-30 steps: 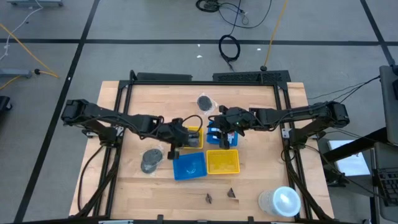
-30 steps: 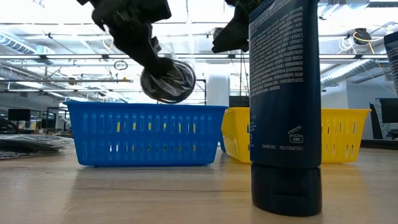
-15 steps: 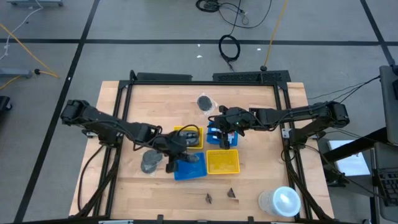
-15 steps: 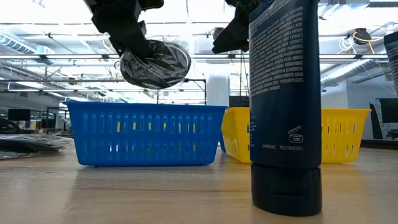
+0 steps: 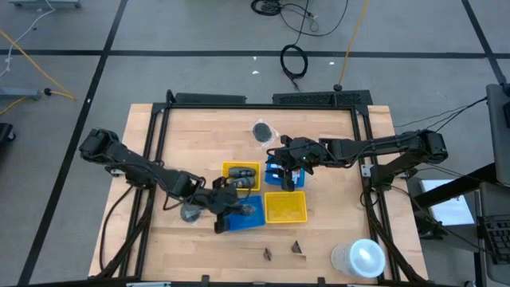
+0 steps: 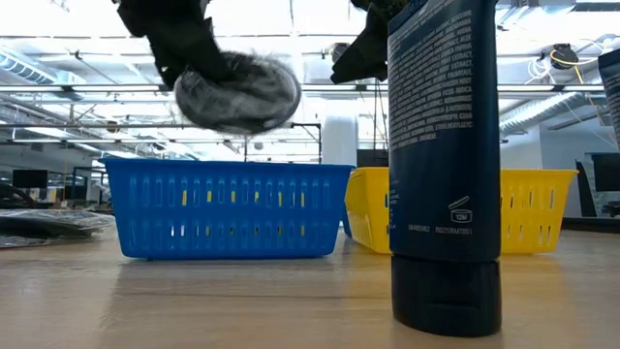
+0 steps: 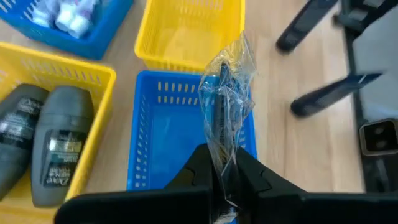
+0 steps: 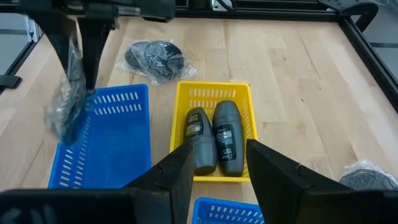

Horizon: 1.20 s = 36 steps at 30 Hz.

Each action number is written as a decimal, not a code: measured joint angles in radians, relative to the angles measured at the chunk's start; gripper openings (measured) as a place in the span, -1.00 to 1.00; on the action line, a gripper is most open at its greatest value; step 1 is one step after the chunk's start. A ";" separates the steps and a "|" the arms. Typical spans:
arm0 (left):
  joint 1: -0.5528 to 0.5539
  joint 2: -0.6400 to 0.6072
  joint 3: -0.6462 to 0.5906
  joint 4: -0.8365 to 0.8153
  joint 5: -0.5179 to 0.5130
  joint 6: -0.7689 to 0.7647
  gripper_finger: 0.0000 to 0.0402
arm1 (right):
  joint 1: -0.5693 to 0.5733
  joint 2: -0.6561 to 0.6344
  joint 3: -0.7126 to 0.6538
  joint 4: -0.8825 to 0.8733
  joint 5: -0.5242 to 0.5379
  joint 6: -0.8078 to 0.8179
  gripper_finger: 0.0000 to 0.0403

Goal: Pick & Place Travel size toiletries
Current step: Put the hairbrush into the bottom left blue bin

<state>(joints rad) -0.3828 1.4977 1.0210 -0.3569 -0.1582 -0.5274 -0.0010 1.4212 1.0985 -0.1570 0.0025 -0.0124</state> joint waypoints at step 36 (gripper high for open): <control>0.058 0.095 -0.001 0.009 -0.020 -0.056 0.08 | 0.003 0.000 0.000 -0.020 -0.004 -0.002 -0.30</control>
<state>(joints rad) -0.3251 1.5926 1.0203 -0.3475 -0.1779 -0.5837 0.0017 1.4213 1.0985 -0.1772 -0.0011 -0.0143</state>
